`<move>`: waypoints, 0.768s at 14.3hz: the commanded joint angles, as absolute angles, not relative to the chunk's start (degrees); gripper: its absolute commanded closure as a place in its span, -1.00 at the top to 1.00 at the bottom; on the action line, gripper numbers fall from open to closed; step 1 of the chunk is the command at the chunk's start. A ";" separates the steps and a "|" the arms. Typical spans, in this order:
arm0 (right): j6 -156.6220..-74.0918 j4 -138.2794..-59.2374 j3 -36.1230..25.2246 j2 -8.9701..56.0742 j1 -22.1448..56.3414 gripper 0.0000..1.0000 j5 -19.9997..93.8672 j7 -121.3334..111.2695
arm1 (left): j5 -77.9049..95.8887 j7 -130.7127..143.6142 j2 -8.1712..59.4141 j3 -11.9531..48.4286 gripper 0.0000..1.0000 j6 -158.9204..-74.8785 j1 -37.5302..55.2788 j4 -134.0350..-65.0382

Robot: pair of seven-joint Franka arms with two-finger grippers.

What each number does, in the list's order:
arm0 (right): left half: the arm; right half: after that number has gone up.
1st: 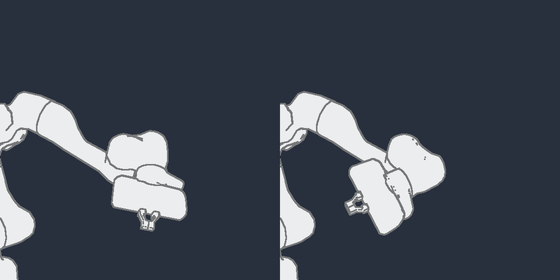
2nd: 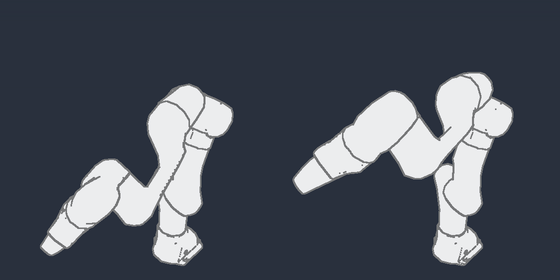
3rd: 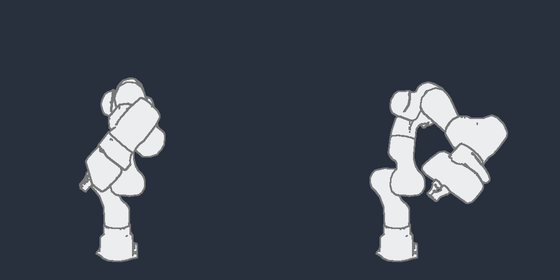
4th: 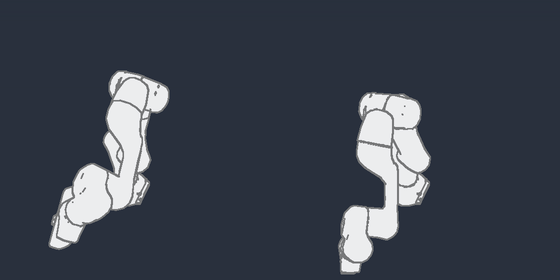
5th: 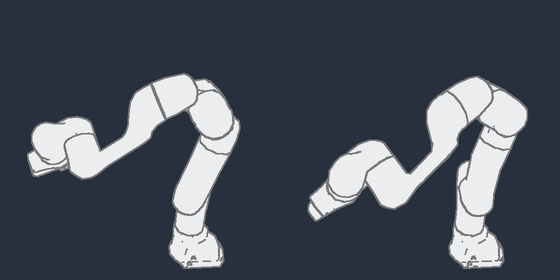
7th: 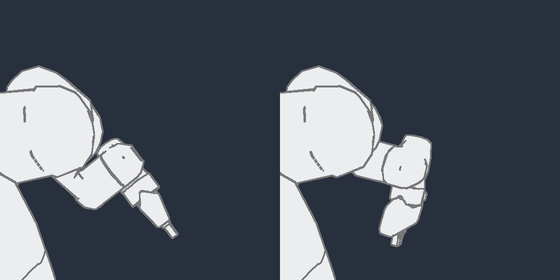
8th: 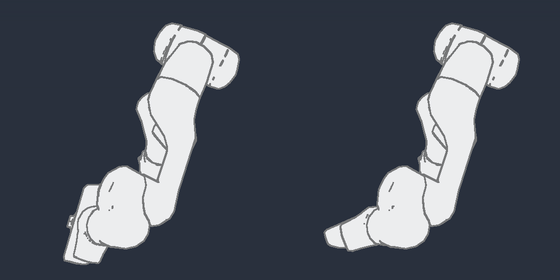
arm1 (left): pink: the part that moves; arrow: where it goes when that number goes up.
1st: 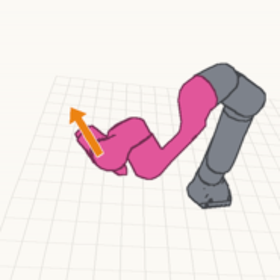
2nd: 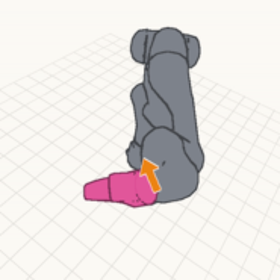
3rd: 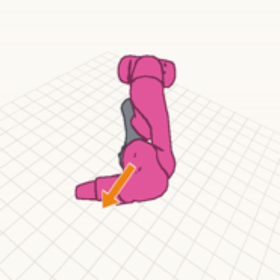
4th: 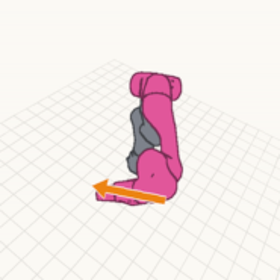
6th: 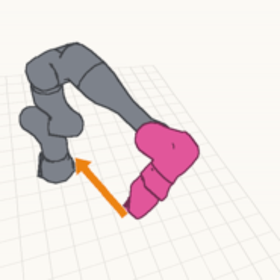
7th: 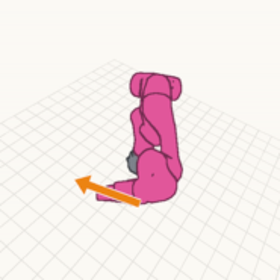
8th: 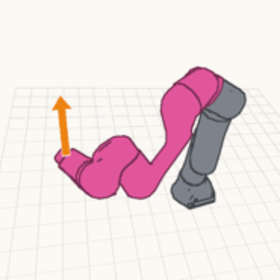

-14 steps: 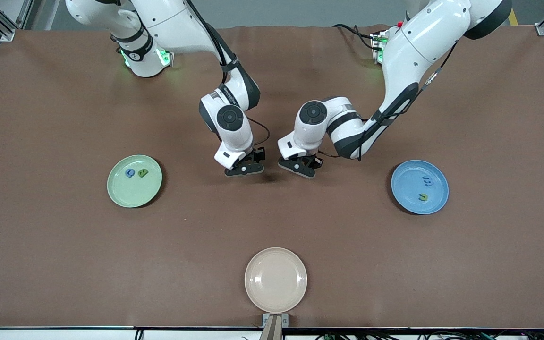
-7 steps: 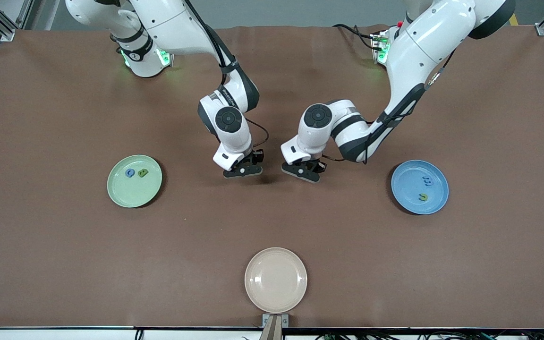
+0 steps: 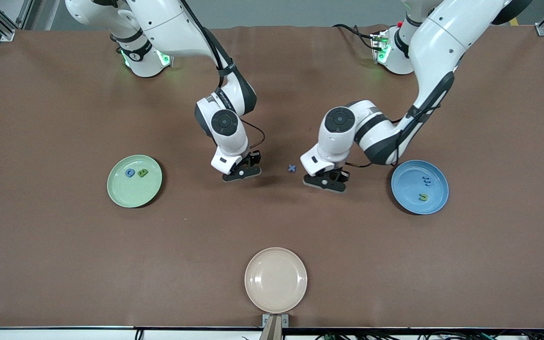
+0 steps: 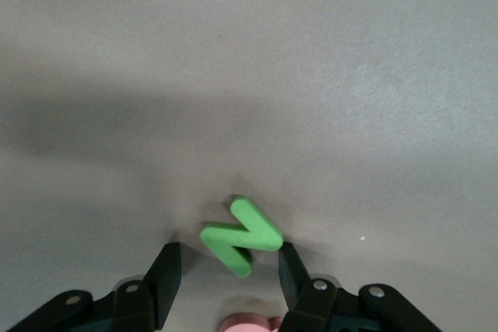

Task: Sort upper and lower case letters into plates
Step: 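Place the p on the blue plate while the right gripper grasps N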

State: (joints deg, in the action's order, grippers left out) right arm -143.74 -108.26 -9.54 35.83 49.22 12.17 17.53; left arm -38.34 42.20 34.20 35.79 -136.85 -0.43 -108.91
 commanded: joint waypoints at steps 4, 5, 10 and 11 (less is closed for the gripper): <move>-143.79 -108.63 -9.49 36.21 46.93 0.31 12.13 12.84 | -38.76 39.12 26.90 48.14 -0.91 -136.58 -23.16 -119.86; -143.88 -108.63 -9.49 36.21 46.93 0.31 12.13 12.83 | -38.85 37.98 26.37 49.90 -0.91 -136.50 -26.86 -121.45; -144.14 -108.54 -9.49 36.30 47.11 0.31 11.87 12.13 | -39.64 28.23 24.96 54.49 -0.91 -136.58 -41.81 -127.26; -144.23 -108.63 -9.49 36.30 47.02 0.30 11.17 11.78 | -41.12 26.65 24.96 54.49 -0.91 -136.84 -43.84 -128.05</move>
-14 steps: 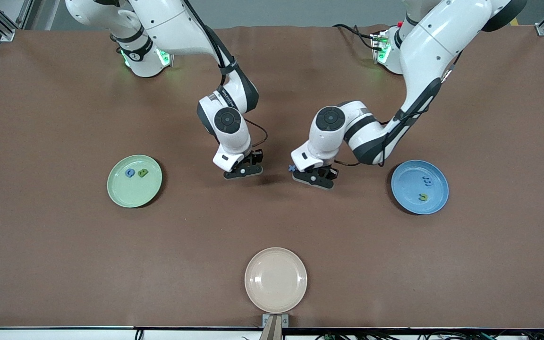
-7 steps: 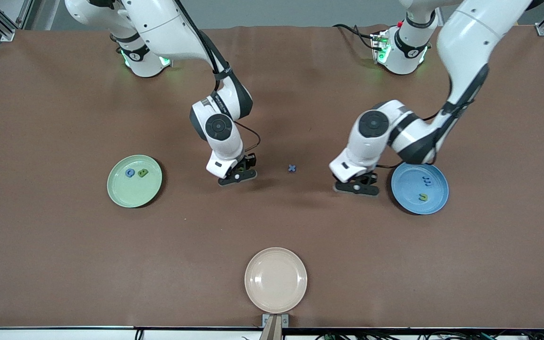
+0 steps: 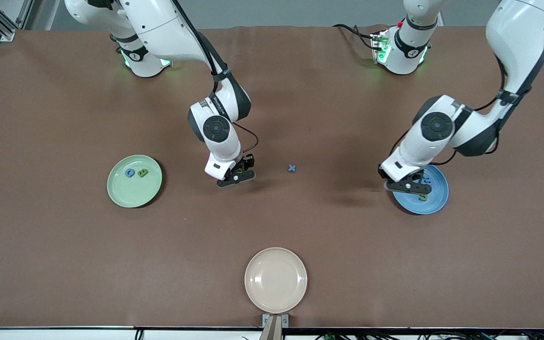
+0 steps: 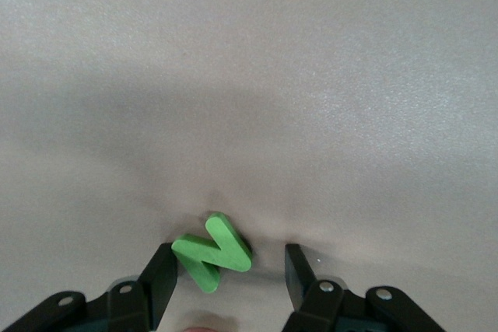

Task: Sort upper and lower case letters into plates
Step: 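Place the p on the blue plate while the right gripper grasps N, then place the green N on the green plate while the left gripper reaches x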

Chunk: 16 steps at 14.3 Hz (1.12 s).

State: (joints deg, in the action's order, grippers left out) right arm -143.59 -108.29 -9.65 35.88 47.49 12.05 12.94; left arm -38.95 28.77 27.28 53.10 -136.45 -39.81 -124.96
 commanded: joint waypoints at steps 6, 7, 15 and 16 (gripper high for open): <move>-144.14 -108.63 -9.40 36.30 46.58 0.07 10.28 11.34 | -49.91 24.79 28.91 54.23 -0.84 -139.22 -50.09 -129.02; -144.14 -108.63 -9.40 36.30 46.58 0.07 10.28 10.64 | -51.14 24.87 29.87 54.14 -0.83 -139.31 -50.53 -128.94; -142.57 -108.72 -9.40 35.86 45.53 -1.00 10.63 11.60 | -53.61 25.40 34.36 53.88 -0.78 -140.89 -50.71 -128.15; -139.77 -108.55 -9.58 35.25 45.01 -1.00 10.63 12.38 | -54.74 25.57 34.45 53.79 -0.76 -140.98 -50.71 -128.14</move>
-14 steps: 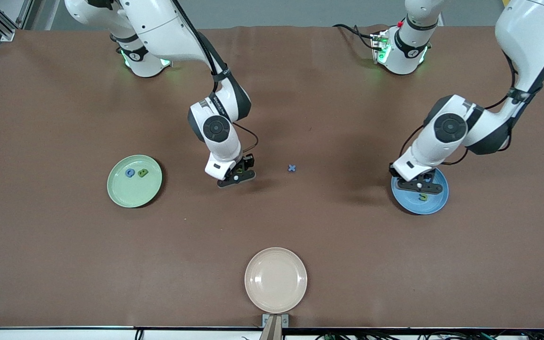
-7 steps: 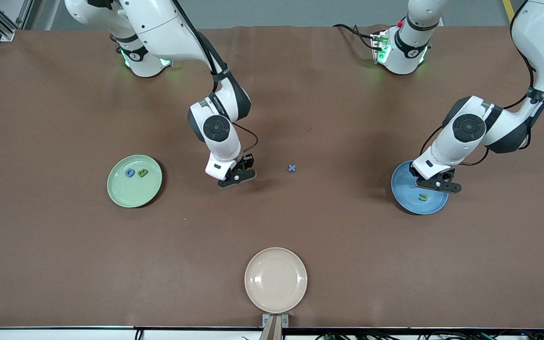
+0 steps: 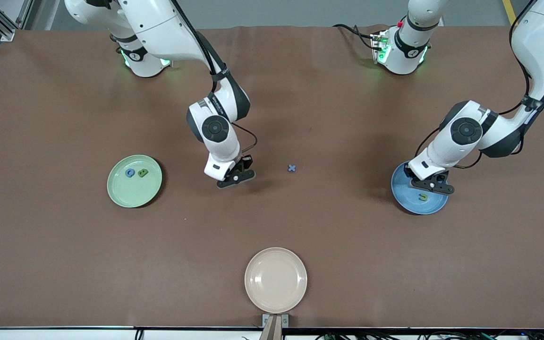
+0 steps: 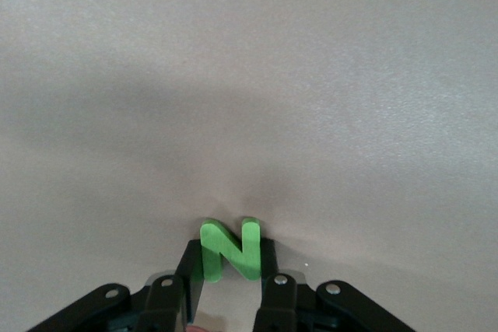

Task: Sort upper and lower case letters into plates
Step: 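Place the green N on the green plate while the left gripper reaches x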

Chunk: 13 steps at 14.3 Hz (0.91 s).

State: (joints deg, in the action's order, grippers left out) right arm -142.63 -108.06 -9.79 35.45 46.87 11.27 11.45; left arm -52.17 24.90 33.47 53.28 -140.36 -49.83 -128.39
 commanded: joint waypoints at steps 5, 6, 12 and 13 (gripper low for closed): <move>-126.66 -110.38 -11.78 24.98 35.09 -1.00 10.20 4.07 | -55.11 25.40 32.35 55.27 1.00 -140.10 -50.71 -127.18; -126.56 -112.04 -11.95 22.70 31.76 -1.00 10.20 -0.31 | -54.50 25.92 32.17 57.55 1.00 -139.23 -50.80 -126.31; -132.42 -118.02 -12.30 20.30 17.76 -1.00 5.28 -19.85 | -45.28 37.14 32.96 66.09 1.00 -125.68 -42.40 -119.28; -136.02 -120.13 -12.30 20.56 17.23 -1.00 5.19 -21.08 | -44.13 41.35 33.22 65.92 1.00 -125.68 -38.97 -118.22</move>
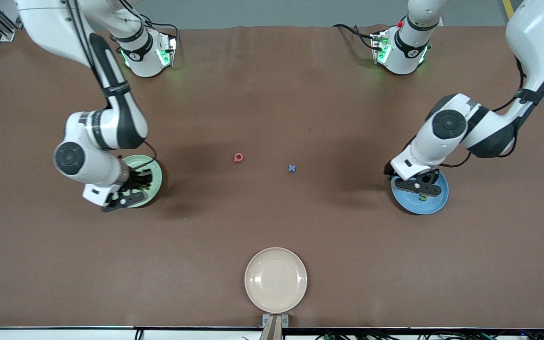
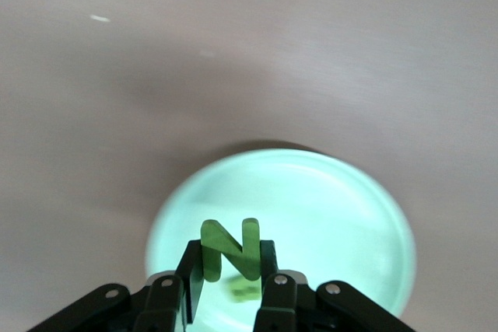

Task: Sort upper and lower case letters into plates
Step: 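Place the green N on the green plate while the left gripper reaches x, then grasp the blue x with the left gripper while the right gripper reaches D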

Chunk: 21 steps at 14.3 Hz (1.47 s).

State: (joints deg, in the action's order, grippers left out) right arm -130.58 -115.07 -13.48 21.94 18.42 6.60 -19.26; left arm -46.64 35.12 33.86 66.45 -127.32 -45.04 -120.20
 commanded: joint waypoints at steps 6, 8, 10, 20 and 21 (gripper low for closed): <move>-145.28 -124.10 -12.13 22.85 13.89 -1.00 5.27 -23.38 | -43.33 61.68 40.42 54.61 1.00 -125.60 -12.26 -105.40; -145.20 -123.49 -12.13 24.69 12.93 -0.98 5.27 -23.38 | -41.15 64.06 41.91 48.90 1.00 -125.68 -3.56 -101.45; -145.11 -123.05 -12.04 25.22 11.95 -0.89 5.36 -23.38 | -37.72 64.33 43.06 44.58 1.00 -126.21 2.78 -98.28; -126.22 -114.87 -11.69 22.94 15.11 1.00 10.46 -11.28 | -33.92 63.55 47.46 39.46 1.00 -131.84 9.49 -96.15; -126.04 -115.13 -11.69 22.33 16.51 1.00 10.55 -7.68 | -34.10 63.37 47.81 39.46 1.00 -132.18 9.49 -96.15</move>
State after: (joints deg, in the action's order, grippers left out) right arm -127.40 -114.47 -11.86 24.33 14.26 9.87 -13.78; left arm -34.22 64.20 46.71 39.62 -131.60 9.05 -97.38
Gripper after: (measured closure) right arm 0.000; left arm 0.000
